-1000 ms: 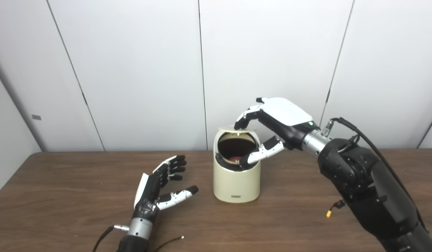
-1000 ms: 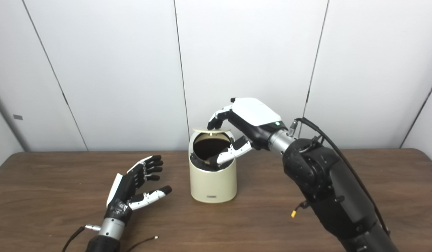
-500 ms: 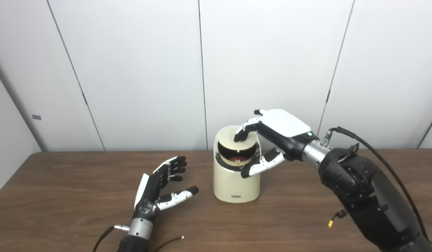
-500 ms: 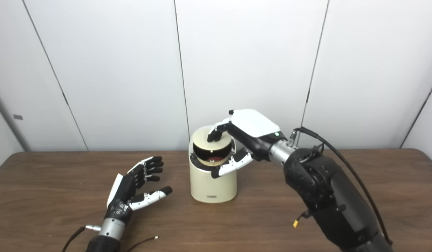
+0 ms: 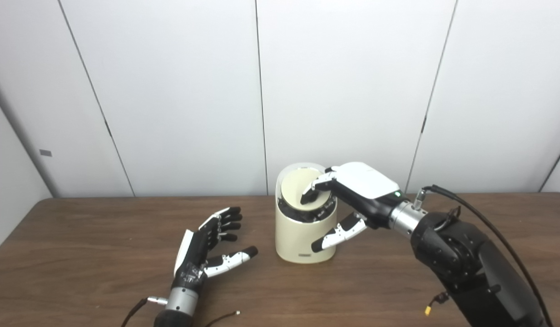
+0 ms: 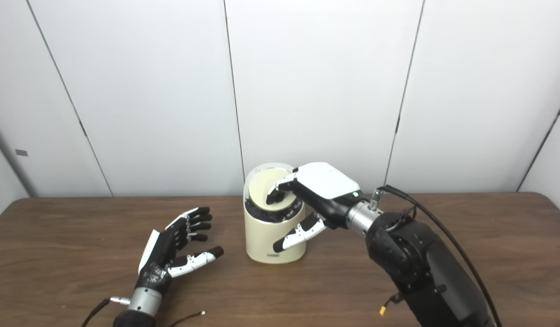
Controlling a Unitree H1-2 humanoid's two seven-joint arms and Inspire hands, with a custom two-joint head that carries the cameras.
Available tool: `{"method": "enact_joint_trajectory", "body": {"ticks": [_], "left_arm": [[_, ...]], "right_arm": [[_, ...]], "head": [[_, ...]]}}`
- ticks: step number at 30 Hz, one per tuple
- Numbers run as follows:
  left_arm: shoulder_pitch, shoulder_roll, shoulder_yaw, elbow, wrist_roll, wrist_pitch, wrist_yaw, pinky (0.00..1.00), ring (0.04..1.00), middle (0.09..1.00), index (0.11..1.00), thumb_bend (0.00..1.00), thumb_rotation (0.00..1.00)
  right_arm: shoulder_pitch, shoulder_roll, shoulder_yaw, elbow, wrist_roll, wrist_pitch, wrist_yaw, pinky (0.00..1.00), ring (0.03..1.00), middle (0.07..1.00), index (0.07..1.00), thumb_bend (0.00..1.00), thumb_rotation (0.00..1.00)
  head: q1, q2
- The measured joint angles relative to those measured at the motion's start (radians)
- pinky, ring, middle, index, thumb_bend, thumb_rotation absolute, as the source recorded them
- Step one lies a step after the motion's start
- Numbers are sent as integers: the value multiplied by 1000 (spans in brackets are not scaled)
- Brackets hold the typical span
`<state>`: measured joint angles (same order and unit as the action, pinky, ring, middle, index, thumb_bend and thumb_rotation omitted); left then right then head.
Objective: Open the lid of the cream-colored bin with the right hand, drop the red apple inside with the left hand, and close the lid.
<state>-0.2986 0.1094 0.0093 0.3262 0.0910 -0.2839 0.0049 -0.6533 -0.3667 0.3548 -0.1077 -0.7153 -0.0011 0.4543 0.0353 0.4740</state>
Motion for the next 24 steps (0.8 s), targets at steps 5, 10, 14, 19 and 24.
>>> {"method": "enact_joint_trajectory", "body": {"ticks": [5,10,14,19,24], "left_arm": [[0,0,1,0,0,0,0,688,756,772,798,786,148],[4,-1,0,-7,3,7,1,689,760,775,799,783,161],[8,-2,0,-14,6,25,2,698,763,778,803,776,161],[13,-3,0,-22,22,34,4,713,759,774,802,774,172],[22,-4,-3,-37,35,41,17,743,750,765,796,766,166]], "right_arm": [[12,3,10,2,-14,-13,-27,914,834,670,676,684,391],[12,2,23,1,-38,-25,-33,944,855,676,683,685,404],[12,-5,37,-2,-78,-43,-32,957,860,677,684,689,432],[2,-16,62,-22,-148,-46,-16,954,863,682,686,705,452],[-16,-21,72,-46,-184,-27,48,999,883,698,696,699,483]], "head": [[2,8],[3,11],[9,17],[9,23],[14,32]]}}
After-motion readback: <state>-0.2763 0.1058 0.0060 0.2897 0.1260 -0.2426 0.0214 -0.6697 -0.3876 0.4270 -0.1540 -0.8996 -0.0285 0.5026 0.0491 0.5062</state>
